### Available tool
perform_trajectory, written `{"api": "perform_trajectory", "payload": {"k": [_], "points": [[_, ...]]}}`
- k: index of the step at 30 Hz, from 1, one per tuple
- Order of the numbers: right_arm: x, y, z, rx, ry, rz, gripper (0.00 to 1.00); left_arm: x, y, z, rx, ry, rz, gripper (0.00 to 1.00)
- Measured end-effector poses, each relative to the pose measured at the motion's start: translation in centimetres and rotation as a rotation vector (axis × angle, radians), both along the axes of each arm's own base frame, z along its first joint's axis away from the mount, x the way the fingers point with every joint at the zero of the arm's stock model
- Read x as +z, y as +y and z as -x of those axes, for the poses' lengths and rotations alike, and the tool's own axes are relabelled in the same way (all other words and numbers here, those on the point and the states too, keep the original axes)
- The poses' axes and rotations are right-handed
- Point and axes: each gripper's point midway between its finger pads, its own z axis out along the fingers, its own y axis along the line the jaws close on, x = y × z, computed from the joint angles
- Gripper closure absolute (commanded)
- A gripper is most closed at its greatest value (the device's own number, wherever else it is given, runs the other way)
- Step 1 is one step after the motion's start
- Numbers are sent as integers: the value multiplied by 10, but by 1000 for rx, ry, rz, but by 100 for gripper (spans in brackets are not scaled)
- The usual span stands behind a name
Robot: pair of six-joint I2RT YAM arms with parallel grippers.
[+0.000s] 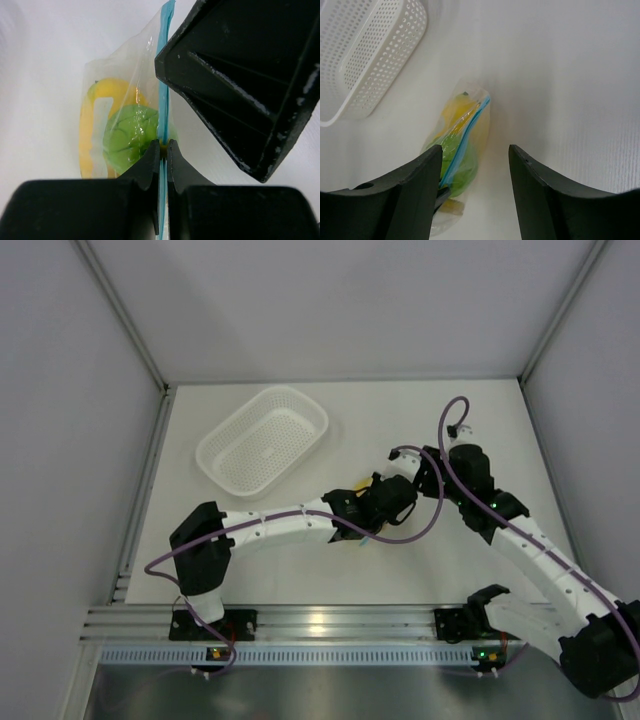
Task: Open the zip-top bag and remove the fake food
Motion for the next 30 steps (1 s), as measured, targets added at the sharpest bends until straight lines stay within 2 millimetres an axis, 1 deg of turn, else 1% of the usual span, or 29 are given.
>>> {"api": "perform_trajectory", "payload": {"k": [8,18,30], "points": [[2,3,-1,10,-12,-12,46,0,0,0,4,2,3,100],[-18,5,12,44,27,-17,48,0,0,-1,24,5,16,100],[-16,9,14,62,26,-39,49,1,-2,-1,30,13,30,100]]}}
